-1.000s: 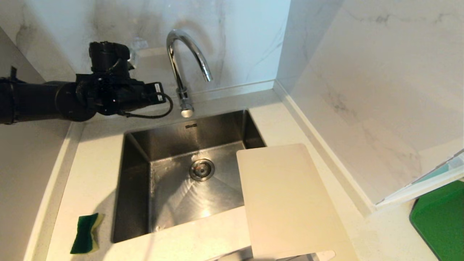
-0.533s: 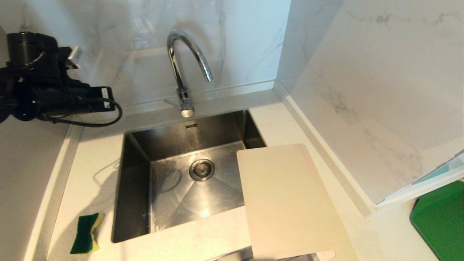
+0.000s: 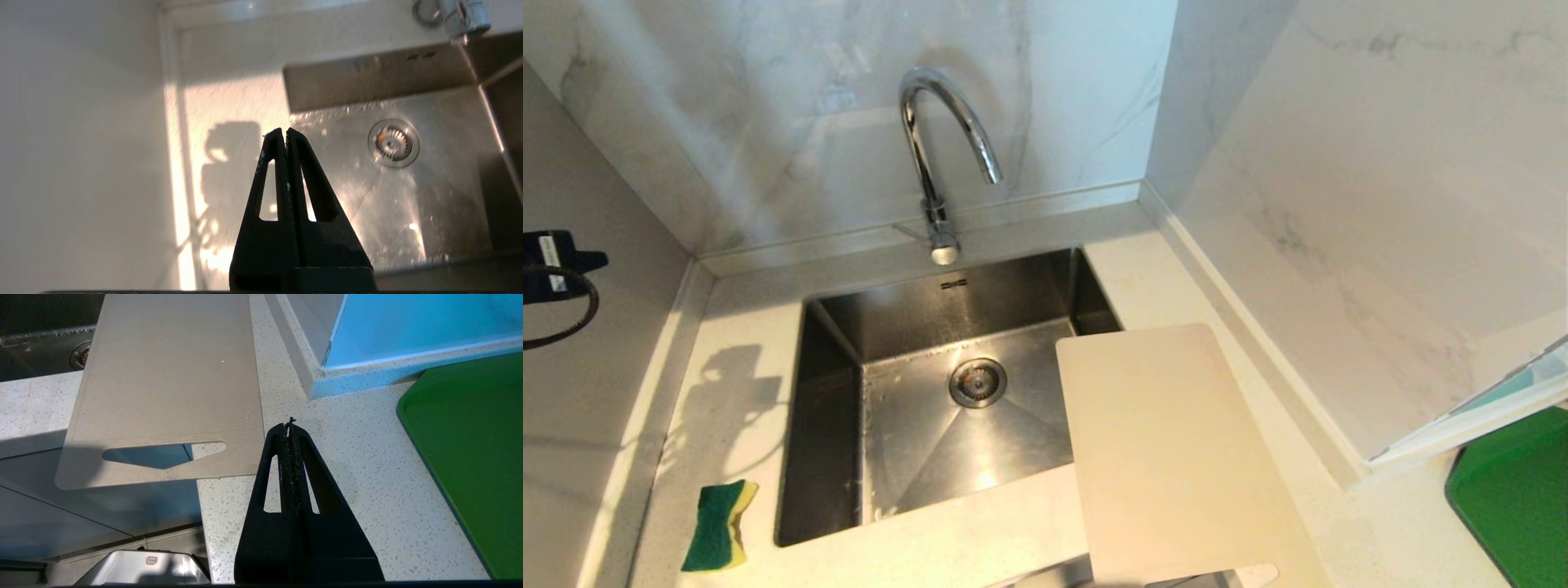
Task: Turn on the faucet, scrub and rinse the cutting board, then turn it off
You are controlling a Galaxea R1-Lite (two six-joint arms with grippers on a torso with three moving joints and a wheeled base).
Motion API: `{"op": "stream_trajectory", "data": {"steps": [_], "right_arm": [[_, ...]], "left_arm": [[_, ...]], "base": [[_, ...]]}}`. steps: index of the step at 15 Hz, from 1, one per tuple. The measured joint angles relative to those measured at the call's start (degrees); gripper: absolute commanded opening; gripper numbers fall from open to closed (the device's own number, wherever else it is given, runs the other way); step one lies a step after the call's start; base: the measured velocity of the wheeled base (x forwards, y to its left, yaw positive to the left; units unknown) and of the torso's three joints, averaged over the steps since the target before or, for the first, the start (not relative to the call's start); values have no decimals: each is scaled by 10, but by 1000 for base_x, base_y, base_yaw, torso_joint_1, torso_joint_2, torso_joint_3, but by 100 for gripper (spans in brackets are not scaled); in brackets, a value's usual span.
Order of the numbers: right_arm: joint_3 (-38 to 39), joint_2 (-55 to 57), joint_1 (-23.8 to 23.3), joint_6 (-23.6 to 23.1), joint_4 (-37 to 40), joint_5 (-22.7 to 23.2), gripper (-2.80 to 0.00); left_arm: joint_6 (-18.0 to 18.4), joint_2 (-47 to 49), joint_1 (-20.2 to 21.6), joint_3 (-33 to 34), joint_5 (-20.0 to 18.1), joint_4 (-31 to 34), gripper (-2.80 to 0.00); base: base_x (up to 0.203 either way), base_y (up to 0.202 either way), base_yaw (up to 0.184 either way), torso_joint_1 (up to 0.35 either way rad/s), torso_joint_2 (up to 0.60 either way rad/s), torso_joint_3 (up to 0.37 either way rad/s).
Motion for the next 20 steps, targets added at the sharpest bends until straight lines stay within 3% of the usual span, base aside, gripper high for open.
{"op": "stream_trajectory", "data": {"steps": [6,12,15,20], "right_arm": [[0,0,0,0,0,-1,-280],[0,0,0,0,0,0,-280],[0,0,0,0,0,0,-280],[0,0,0,0,0,0,-280]], "left_arm": [[1,-116,12,163,-6,-25,-280],[16,-191,11,381,-37,-140,-280],[19,-260,9,458,-42,-153,-280],[26,-394,6,536,0,-156,-280]], "base": [[0,0,0,0,0,0],[0,0,0,0,0,0],[0,0,0,0,0,0],[0,0,0,0,0,0]]}}
